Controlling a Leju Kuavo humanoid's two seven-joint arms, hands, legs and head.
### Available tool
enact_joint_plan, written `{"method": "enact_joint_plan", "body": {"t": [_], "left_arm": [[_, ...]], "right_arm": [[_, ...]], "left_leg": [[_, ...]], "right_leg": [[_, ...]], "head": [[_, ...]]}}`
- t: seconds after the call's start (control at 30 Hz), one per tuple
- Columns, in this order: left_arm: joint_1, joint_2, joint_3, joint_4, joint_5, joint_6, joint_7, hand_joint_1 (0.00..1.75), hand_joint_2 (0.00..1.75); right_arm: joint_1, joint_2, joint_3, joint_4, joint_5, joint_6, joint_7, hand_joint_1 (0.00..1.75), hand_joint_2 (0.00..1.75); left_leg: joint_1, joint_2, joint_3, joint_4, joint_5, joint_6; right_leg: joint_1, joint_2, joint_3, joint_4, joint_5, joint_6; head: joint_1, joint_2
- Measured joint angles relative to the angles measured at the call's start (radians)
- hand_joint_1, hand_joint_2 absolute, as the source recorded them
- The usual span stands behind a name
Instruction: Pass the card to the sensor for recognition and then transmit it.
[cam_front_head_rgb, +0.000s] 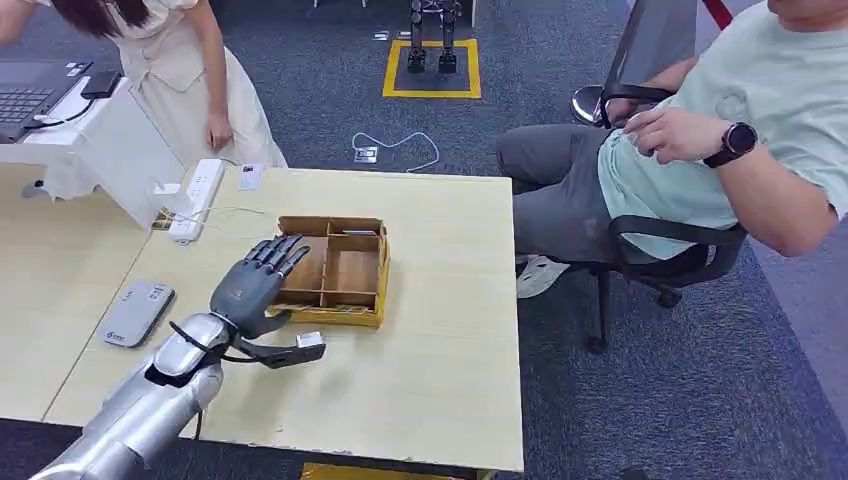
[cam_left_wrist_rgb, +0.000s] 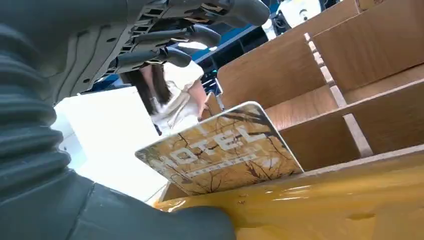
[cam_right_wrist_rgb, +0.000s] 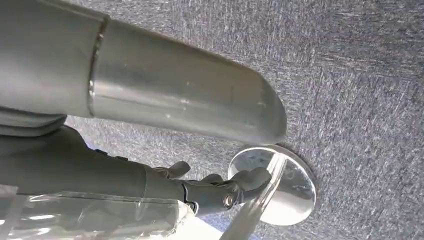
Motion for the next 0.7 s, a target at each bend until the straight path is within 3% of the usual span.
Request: {"method": "enact_joint_plan", "body": {"t": [0.7], "left_arm": [[-0.001, 0.016, 0.006, -0.011, 0.010, -0.011, -0.006, 0.00, 1.75]], "right_arm": [[0.003, 0.000, -0.001, 0.000, -0.002, 0.000, -0.003, 0.00, 0.00]], "left_leg": [[0.000, 0.000, 0.000, 0.000, 0.000, 0.000]], "right_leg": [[0.000, 0.000, 0.000, 0.000, 0.000, 0.000]], "head": [[0.000, 0.000]]}}
